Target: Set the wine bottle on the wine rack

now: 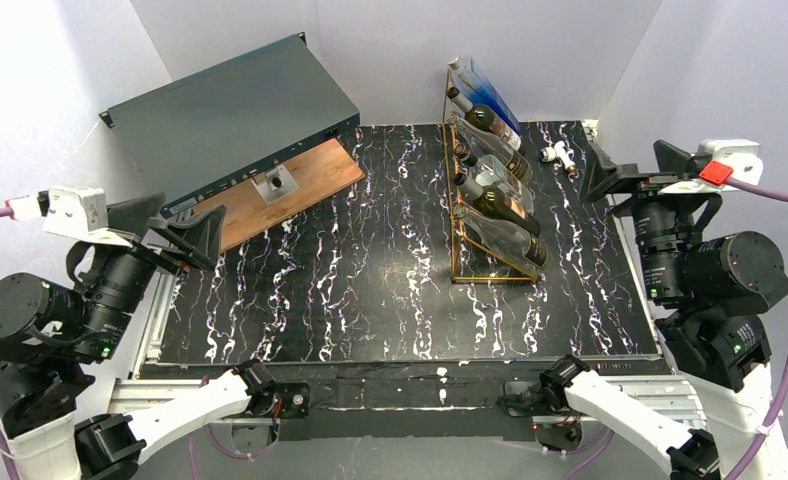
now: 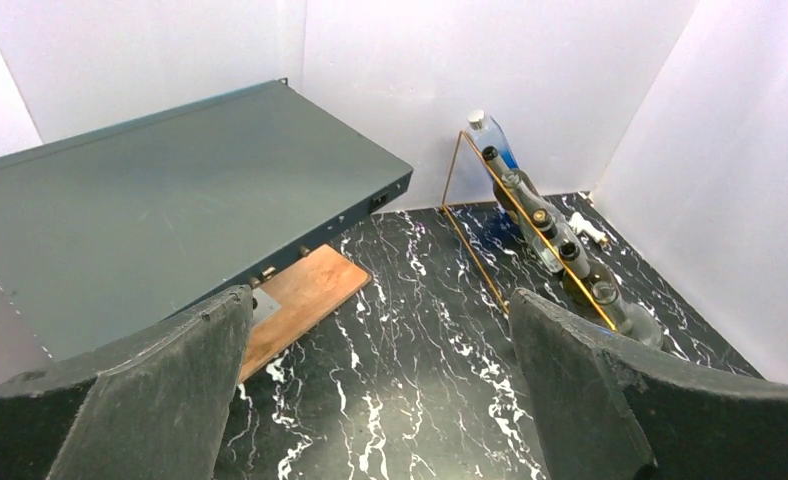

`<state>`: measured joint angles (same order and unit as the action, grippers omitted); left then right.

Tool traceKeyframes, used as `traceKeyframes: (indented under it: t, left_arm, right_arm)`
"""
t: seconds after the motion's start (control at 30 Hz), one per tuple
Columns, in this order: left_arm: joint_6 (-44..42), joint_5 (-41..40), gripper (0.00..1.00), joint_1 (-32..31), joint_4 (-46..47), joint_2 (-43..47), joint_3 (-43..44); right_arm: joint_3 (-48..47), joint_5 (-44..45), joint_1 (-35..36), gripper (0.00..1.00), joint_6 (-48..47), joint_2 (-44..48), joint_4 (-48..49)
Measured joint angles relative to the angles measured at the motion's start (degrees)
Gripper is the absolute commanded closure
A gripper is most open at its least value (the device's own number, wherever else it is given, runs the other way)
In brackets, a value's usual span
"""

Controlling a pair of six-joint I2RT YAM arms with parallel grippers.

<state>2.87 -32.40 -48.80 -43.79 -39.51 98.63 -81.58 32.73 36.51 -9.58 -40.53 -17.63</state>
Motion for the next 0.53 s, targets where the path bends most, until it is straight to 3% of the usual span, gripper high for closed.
traceKeyframes:
  t: [0.2, 0.53]
  left_arm:
    - [-2.8, -1.7, 0.01, 0.0, 0.8, 0.7, 0.5]
    - [-5.5, -3.0, 0.01, 0.0, 1.6, 0.7, 0.5]
  right_arm:
    - [-2.1, 6.9, 0.0, 0.02, 0.6, -0.5, 1.7]
    - [-6.5, 10.4, 0.0, 0.02, 1.8, -3.7, -0.9]
